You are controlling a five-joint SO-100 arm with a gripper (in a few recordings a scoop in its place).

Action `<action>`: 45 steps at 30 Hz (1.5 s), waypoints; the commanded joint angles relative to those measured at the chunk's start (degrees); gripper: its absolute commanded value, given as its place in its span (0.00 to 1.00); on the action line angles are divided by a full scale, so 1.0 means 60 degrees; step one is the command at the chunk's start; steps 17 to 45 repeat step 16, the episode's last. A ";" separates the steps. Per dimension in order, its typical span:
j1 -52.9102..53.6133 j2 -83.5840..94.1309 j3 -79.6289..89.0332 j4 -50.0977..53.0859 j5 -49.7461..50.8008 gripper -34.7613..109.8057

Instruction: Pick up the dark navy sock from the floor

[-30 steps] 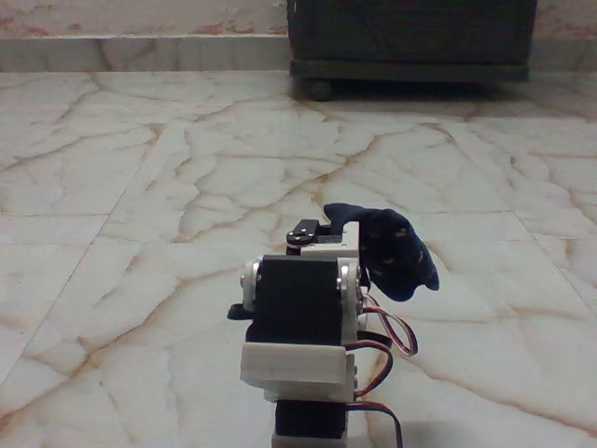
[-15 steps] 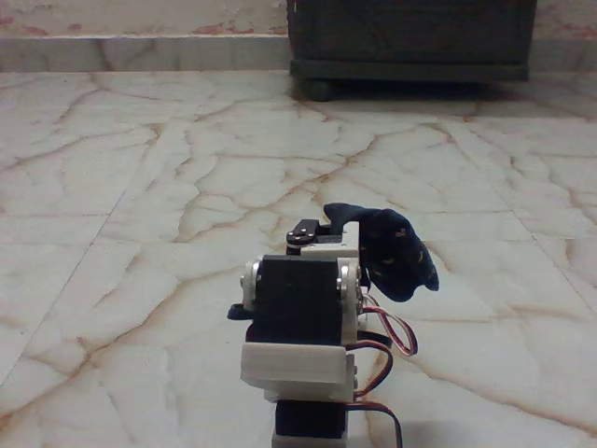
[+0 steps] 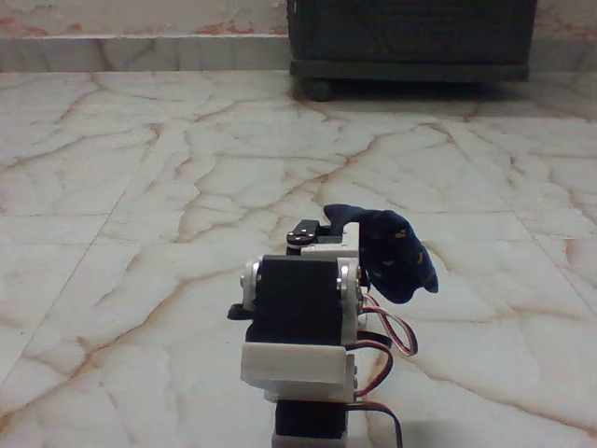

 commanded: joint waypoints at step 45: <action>-0.0088 0.0703 0.0000 0.0703 0.0117 0.24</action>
